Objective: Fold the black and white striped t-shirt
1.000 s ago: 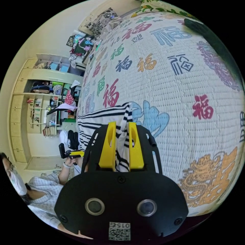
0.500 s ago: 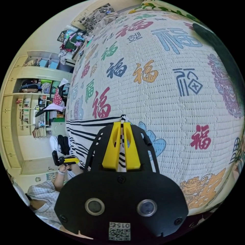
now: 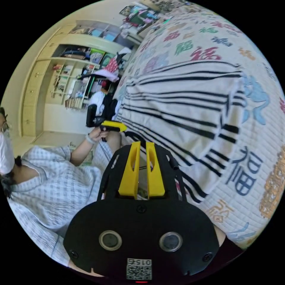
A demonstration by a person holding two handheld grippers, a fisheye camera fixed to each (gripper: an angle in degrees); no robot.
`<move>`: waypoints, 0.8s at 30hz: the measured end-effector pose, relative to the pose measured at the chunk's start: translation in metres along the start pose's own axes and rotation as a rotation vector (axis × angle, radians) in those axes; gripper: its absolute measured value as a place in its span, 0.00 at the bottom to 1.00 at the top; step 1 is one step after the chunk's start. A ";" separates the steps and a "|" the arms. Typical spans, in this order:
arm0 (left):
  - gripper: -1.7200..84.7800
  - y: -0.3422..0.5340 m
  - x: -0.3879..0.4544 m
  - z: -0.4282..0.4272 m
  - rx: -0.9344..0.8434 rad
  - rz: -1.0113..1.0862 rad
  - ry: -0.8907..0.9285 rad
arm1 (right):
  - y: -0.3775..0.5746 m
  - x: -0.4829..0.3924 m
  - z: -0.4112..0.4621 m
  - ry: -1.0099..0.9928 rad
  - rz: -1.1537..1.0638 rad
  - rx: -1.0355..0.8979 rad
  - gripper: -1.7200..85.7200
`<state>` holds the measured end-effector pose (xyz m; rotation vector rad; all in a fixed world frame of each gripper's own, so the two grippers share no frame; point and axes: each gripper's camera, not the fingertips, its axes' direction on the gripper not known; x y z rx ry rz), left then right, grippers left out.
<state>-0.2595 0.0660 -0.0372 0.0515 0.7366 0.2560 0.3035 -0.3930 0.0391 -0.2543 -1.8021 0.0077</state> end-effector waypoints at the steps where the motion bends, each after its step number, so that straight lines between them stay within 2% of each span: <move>1: 0.02 0.003 0.003 0.004 -0.021 0.010 -0.020 | -0.002 -0.001 0.015 0.007 -0.007 -0.031 0.06; 6: 0.01 0.022 0.007 0.006 -0.041 0.002 -0.074 | -0.016 0.017 0.123 0.286 0.007 -0.235 0.02; 8: 0.01 0.033 0.008 0.001 -0.033 -0.022 -0.108 | -0.019 0.026 0.136 0.251 0.057 -0.203 0.01; 12: 0.01 0.071 0.002 -0.018 0.024 -0.169 -0.151 | -0.025 0.029 0.172 0.338 0.071 -0.226 0.01; 15: 0.02 0.114 -0.003 -0.048 0.188 -0.340 -0.135 | -0.032 0.028 0.191 0.364 0.080 -0.230 0.02; 19: 0.10 0.180 -0.001 -0.091 0.466 -0.560 -0.306 | -0.058 0.011 0.204 0.342 0.040 -0.178 0.03; 24: 0.14 0.214 -0.017 -0.103 0.561 -0.712 -0.355 | -0.152 -0.033 0.246 0.351 -0.121 -0.143 0.08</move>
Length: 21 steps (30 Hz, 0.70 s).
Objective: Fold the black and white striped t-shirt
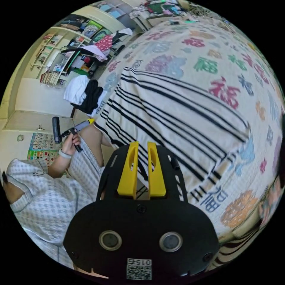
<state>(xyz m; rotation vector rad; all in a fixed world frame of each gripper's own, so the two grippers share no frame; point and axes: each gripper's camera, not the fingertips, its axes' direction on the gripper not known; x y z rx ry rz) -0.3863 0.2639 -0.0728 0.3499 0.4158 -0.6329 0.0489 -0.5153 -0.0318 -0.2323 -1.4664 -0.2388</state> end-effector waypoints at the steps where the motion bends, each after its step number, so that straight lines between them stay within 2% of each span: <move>1: 0.14 0.000 -0.006 0.001 -0.010 -0.026 -0.014 | -0.015 -0.006 0.004 0.003 -0.019 -0.004 0.09; 7: 0.08 0.009 -0.036 0.016 -0.106 -0.107 0.133 | -0.164 -0.065 0.057 0.086 -0.181 -0.009 0.11; 12: 0.03 0.019 -0.059 0.003 -0.074 -0.143 0.178 | -0.284 -0.107 0.135 0.162 -0.223 -0.090 0.12; 18: 0.02 0.031 -0.084 -0.020 -0.025 -0.180 0.276 | -0.371 -0.132 0.230 0.349 -0.228 -0.278 0.12; 21: 0.02 0.037 -0.090 -0.026 -0.023 -0.170 0.305 | -0.391 -0.137 0.259 0.364 -0.222 -0.322 0.11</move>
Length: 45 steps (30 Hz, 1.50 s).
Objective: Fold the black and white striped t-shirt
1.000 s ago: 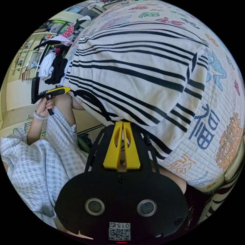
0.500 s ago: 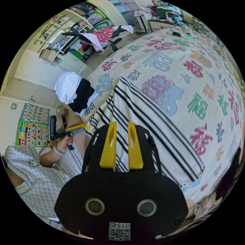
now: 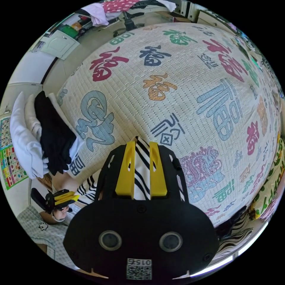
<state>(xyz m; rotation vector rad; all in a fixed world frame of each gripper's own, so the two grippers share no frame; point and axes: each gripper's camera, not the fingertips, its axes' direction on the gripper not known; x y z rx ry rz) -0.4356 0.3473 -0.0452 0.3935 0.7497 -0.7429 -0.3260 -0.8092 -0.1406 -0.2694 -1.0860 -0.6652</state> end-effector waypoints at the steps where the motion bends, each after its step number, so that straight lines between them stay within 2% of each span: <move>1: 0.02 0.002 -0.002 -0.002 -0.003 -0.001 0.009 | -0.004 -0.001 0.003 -0.002 -0.001 -0.012 0.11; 7: 0.01 0.014 -0.014 -0.002 -0.007 -0.032 0.064 | -0.025 -0.003 0.003 -0.099 0.010 -0.007 0.10; 10: 0.01 0.020 -0.015 0.000 -0.005 -0.038 0.083 | -0.031 -0.013 0.011 0.070 -0.041 -0.120 0.04; 13: 0.01 0.028 -0.016 0.004 -0.002 -0.045 0.101 | -0.032 -0.018 0.011 0.118 -0.072 -0.146 0.02; 19: 0.01 0.048 -0.001 -0.006 0.066 0.034 0.078 | -0.015 -0.019 -0.035 0.072 -0.074 -0.011 0.01; 22: 0.01 0.064 0.013 -0.018 0.128 0.124 0.023 | 0.008 -0.014 -0.072 -0.042 -0.094 0.097 0.01; 26: 0.01 0.090 0.048 -0.016 0.139 0.293 0.017 | 0.067 0.010 -0.119 -0.188 -0.108 0.232 0.01; 28: 0.01 0.112 0.088 -0.002 0.124 0.453 0.020 | 0.106 0.032 -0.136 -0.228 -0.105 0.279 0.01; 32: 0.01 0.151 0.158 0.038 0.090 0.718 0.043 | 0.221 0.112 -0.173 -0.415 -0.036 0.435 0.01; 38: 0.02 0.205 0.257 0.144 -0.037 0.982 0.172 | 0.395 0.234 -0.181 -0.507 0.154 0.548 0.01; 45: 0.02 0.261 0.336 0.292 -0.204 1.196 0.135 | 0.537 0.345 -0.132 -0.709 0.284 0.654 0.02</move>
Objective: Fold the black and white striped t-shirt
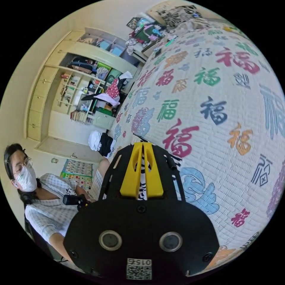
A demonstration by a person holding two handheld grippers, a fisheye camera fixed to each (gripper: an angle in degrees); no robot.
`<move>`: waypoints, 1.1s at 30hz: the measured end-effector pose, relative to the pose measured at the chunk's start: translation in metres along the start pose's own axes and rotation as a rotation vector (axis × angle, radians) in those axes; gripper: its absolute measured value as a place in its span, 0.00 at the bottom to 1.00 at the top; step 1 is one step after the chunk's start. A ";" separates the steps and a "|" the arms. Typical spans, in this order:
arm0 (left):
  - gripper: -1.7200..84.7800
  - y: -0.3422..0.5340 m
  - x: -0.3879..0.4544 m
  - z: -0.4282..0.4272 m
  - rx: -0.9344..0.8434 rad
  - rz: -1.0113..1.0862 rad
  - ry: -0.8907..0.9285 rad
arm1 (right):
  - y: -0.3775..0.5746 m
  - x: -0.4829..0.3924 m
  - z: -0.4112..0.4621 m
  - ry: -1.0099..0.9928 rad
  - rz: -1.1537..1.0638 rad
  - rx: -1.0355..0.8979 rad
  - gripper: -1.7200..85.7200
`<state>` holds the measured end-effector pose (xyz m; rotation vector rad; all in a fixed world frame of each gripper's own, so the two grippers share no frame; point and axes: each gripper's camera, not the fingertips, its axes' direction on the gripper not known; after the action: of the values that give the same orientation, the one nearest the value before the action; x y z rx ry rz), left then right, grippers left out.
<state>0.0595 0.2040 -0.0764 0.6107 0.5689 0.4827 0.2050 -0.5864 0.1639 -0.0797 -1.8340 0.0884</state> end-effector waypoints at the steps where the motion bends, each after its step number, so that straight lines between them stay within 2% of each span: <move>1: 0.02 -0.006 0.003 0.022 -0.029 0.019 -0.005 | 0.006 0.009 -0.006 -0.018 0.013 0.012 0.02; 6: 0.05 -0.021 0.002 0.101 -0.150 0.060 -0.021 | 0.056 0.060 -0.049 -0.089 0.093 0.109 0.04; 10: 0.09 -0.030 -0.006 0.161 -0.249 0.109 0.075 | 0.084 0.073 -0.079 -0.060 0.160 0.132 0.08; 15: 0.09 -0.048 -0.029 0.167 -0.163 0.134 0.230 | 0.122 0.046 -0.140 0.115 0.159 0.208 0.09; 17: 0.08 -0.056 -0.056 0.152 -0.066 0.082 0.178 | 0.133 0.028 -0.157 0.160 0.141 0.226 0.09; 19: 0.08 -0.060 -0.105 0.144 -0.019 -0.027 0.045 | 0.142 0.002 -0.160 0.180 0.082 0.187 0.09; 21: 0.08 -0.057 -0.144 0.152 -0.051 -0.105 -0.012 | 0.156 -0.036 -0.143 0.192 0.003 0.045 0.09; 24: 0.10 -0.048 -0.193 0.172 -0.154 -0.197 -0.022 | 0.191 -0.069 -0.121 0.290 0.000 -0.056 0.10; 26: 0.11 -0.045 -0.208 0.176 -0.161 -0.191 -0.057 | 0.219 -0.076 -0.123 0.279 0.064 -0.036 0.11; 29: 0.10 -0.063 -0.230 0.180 -0.081 -0.092 -0.090 | 0.272 -0.084 -0.135 0.221 0.221 0.025 0.13; 33: 0.14 -0.155 -0.287 0.210 -0.077 0.133 -0.064 | 0.340 -0.112 -0.143 0.245 0.345 0.041 0.14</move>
<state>0.0160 -0.1540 0.0659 0.5906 0.4487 0.6055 0.3752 -0.2568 0.0593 -0.3626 -1.5578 0.3434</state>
